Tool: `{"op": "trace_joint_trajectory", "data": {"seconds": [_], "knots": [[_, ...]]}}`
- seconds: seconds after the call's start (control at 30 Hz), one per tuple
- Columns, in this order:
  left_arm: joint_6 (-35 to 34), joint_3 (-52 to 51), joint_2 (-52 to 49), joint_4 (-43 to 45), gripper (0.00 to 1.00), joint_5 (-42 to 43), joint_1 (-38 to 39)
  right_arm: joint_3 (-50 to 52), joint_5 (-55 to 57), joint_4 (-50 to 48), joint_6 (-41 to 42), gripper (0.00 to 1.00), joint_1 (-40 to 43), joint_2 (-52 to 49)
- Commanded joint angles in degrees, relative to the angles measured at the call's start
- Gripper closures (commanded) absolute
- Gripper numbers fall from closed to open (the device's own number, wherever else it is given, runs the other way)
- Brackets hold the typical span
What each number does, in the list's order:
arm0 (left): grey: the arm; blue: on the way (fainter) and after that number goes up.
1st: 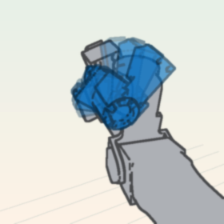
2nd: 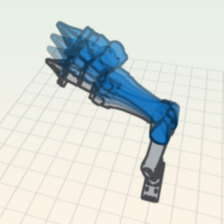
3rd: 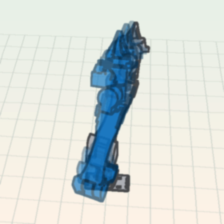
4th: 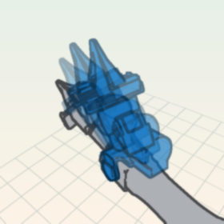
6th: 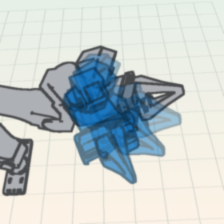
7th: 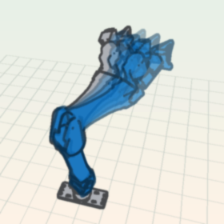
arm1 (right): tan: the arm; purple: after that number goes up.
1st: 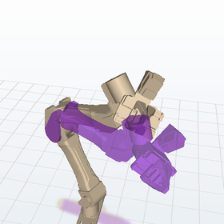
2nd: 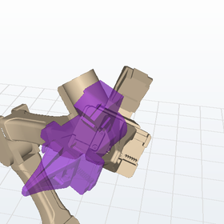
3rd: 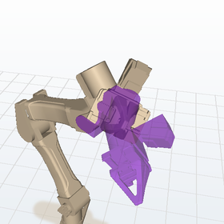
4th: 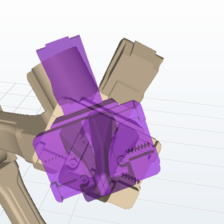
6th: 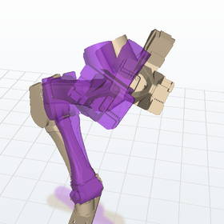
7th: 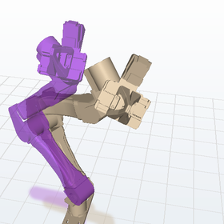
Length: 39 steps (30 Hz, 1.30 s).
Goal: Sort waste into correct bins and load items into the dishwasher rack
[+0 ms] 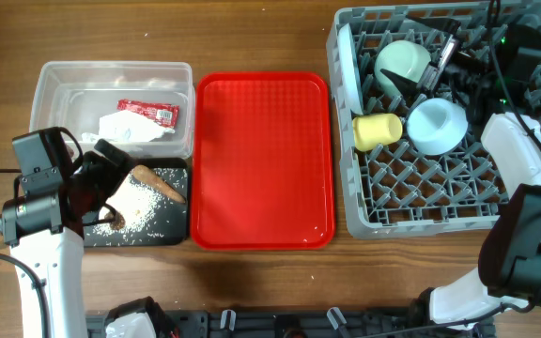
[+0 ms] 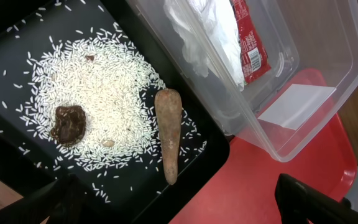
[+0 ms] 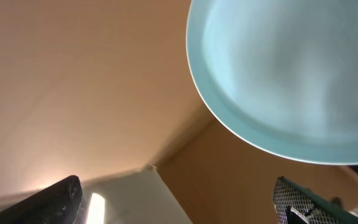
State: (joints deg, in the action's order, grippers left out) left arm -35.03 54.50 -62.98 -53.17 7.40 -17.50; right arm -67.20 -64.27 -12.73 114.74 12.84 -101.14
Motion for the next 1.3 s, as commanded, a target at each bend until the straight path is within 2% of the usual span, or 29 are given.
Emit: {"op": "trace_joint_trajectory", "data": {"seconds": [0.0, 0.13, 0.2, 0.3, 0.4, 0.47, 0.63, 0.7, 0.77, 0.8, 0.83, 0.9, 1.0, 1.07, 1.1, 1.17, 1.23, 1.27], "knots": [[-0.3, 0.1, 0.2, 0.0, 0.00, 0.3, -0.3, 0.2, 9.2, -0.1, 3.9, 0.00, -0.1, 1.2], [-0.3, 0.1, 0.2, 0.0, 0.00, 0.3, -0.3, 0.2, 19.6, 1.0, 3.9, 0.00, -0.1, 2.4], [-0.3, 0.1, 0.2, 0.0, 0.00, 0.3, -0.3, 0.2, 23.9, 6.8, 3.9, 0.00, -0.1, 6.1], [-0.3, 0.1, 0.2, 0.0, 0.00, 0.3, -0.3, 0.2, 31.3, 20.9, 3.9, 0.00, -0.1, 15.6], [-0.3, 0.1, 0.2, 0.0, 0.00, 0.3, -0.3, 0.2, 37.0, 35.5, 3.9, 0.00, -0.5, 29.7], [-0.3, 0.1, 0.2, 0.0, 0.00, 0.3, -0.3, 0.2, 37.9, 38.2, 3.9, 0.00, -2.3, 36.1], [-0.3, 0.1, 0.2, 0.0, 0.00, 0.3, -0.3, 0.2, 38.7, 40.0, 3.9, 0.00, -13.6, 52.9], [-0.3, 0.1, 0.2, 0.0, 0.00, 0.3, -0.3, 0.2, 43.2, 47.9, 1.9, 0.00, -16.2, 57.0], [-0.3, 0.1, 0.2, 0.0, 0.00, 0.3, -0.3, 0.2, 45.1, 72.2, -2.3, 0.00, -16.9, 61.0], [-0.3, 0.1, 0.2, 0.0, 0.00, 0.3, -0.3, 0.2, 51.9, 89.2, -2.1, 0.00, -16.9, 62.1], [-0.3, 0.1, 0.2, 0.0, 0.00, 0.3, -0.3, 0.2, 55.9, 96.0, -2.1, 0.00, -16.9, 62.6], [-0.3, 0.1, 0.2, 0.0, 0.00, 0.3, -0.3, 0.2, 59.8, 104.4, -2.2, 0.00, -16.9, 64.1], [-0.3, 0.1, 0.2, 0.0, 0.00, 0.3, -0.3, 0.2, 59.6, 104.8, -3.5, 0.00, -16.9, 67.2], [-0.3, 0.1, 0.2, 0.0, 0.00, 0.3, -0.3, 0.2, 59.8, 104.8, -11.9, 0.00, -16.9, 67.9], [-0.3, 0.1, 0.2, 0.0, 0.00, 0.3, -0.3, 0.2, 64.3, 104.7, -19.3, 0.00, -16.9, 68.1], [-0.3, 0.1, 0.2, 0.0, 0.00, 0.3, -0.3, 0.2, 73.2, 98.2, -32.3, 0.00, -16.9, 68.2], [-0.3, 0.0, 0.2, 0.0, 0.00, 0.3, -0.3, 0.2, 77.9, 85.5, -52.8, 0.00, -16.9, 69.0], [-0.3, 0.1, 0.2, 0.0, 0.00, 0.3, -0.3, 0.3, 78.2, 77.4, -66.3, 0.00, -16.9, 69.4]]}}
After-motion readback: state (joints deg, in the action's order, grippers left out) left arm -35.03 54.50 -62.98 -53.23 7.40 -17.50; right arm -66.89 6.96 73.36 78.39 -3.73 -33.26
